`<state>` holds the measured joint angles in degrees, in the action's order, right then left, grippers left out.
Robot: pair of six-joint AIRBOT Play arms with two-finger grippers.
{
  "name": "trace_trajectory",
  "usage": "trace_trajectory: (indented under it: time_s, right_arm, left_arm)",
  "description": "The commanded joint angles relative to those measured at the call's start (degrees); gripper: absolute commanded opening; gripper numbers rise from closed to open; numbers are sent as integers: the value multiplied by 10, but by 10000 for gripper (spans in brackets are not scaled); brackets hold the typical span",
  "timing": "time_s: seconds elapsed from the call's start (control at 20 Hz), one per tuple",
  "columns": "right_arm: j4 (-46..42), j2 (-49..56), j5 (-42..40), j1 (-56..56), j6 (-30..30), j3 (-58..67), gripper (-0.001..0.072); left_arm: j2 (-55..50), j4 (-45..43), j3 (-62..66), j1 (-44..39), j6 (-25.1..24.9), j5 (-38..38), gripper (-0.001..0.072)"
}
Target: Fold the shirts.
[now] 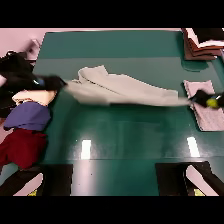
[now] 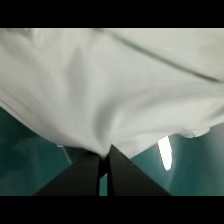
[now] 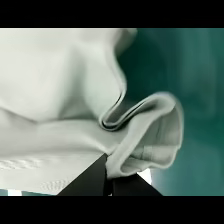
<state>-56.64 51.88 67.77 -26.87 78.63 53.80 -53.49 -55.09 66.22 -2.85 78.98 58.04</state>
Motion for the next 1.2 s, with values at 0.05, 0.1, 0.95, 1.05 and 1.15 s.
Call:
trace_trajectory:
  time_s: [0.05,0.1,0.95,1.05,1.15]
  right_arm:
    - [-5,-90,24,7,-3,249,16]
    - [-5,-97,34,5,-3,311,16]
    - [-29,89,212,28,46,511,14]
    - [-89,149,226,75,61,463,14]
    - [-131,218,240,114,64,416,13]
  left_arm:
    - [88,-35,252,0,28,14,29]
    - [95,-36,322,0,31,23,29]
    - [-78,-105,346,0,95,147,31]
    - [-137,-96,303,0,90,148,31]
    - [-202,-110,279,0,89,142,31]
